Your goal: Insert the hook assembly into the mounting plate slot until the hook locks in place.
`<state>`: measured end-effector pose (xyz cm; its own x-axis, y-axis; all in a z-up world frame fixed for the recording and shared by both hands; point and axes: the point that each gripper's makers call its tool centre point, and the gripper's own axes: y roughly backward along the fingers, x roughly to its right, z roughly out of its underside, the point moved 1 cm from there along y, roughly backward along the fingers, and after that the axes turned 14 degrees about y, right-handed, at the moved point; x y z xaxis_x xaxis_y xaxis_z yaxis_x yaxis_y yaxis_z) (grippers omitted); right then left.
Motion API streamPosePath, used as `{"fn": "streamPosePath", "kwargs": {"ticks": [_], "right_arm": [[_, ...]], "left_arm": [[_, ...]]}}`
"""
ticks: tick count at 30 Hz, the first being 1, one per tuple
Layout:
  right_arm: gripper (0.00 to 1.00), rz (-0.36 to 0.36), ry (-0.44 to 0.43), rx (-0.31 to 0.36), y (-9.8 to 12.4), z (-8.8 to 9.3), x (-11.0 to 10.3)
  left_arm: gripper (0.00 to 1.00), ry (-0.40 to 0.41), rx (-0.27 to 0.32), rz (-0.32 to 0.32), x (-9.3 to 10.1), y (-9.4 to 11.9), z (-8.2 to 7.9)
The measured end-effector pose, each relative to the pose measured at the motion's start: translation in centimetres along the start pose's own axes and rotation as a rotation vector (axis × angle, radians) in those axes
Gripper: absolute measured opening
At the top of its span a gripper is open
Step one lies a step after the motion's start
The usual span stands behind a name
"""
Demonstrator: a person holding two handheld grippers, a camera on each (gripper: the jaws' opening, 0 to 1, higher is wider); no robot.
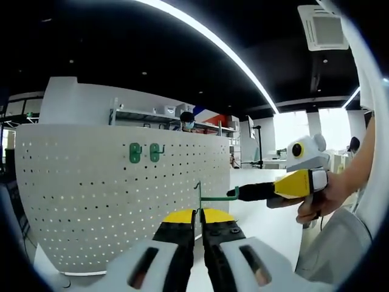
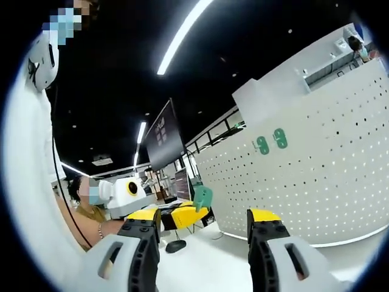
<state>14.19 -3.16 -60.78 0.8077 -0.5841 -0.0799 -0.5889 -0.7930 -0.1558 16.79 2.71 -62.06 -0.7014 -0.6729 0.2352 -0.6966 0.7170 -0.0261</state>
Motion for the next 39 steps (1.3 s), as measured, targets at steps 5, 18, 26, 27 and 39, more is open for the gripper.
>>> {"fn": "streamPosePath", "kwargs": {"ticks": [5,18,26,27,39], "right_arm": [[0.52,0.004,-0.009,0.006,-0.5,-0.1,0.0],[0.41,-0.003,-0.022,0.025,-1.8,-0.5,-0.3],[0.35,-0.007,-0.024,0.018,-2.4,-0.2,-0.6],[0.34,-0.004,-0.026,0.018,-2.5,-0.2,-0.5],[0.25,-0.003,-0.042,0.016,-3.5,-0.1,-0.8]], "left_arm": [[0.03,0.001,0.002,-0.003,-0.1,0.0,-0.1],[0.03,-0.001,0.005,-0.009,-0.1,0.1,-0.2],[0.03,-0.002,0.010,-0.017,-0.3,0.2,-0.5],[0.03,-0.001,0.009,-0.017,-0.3,0.2,-0.4],[0.03,0.007,0.011,-0.022,-0.3,0.2,-0.3]]}}
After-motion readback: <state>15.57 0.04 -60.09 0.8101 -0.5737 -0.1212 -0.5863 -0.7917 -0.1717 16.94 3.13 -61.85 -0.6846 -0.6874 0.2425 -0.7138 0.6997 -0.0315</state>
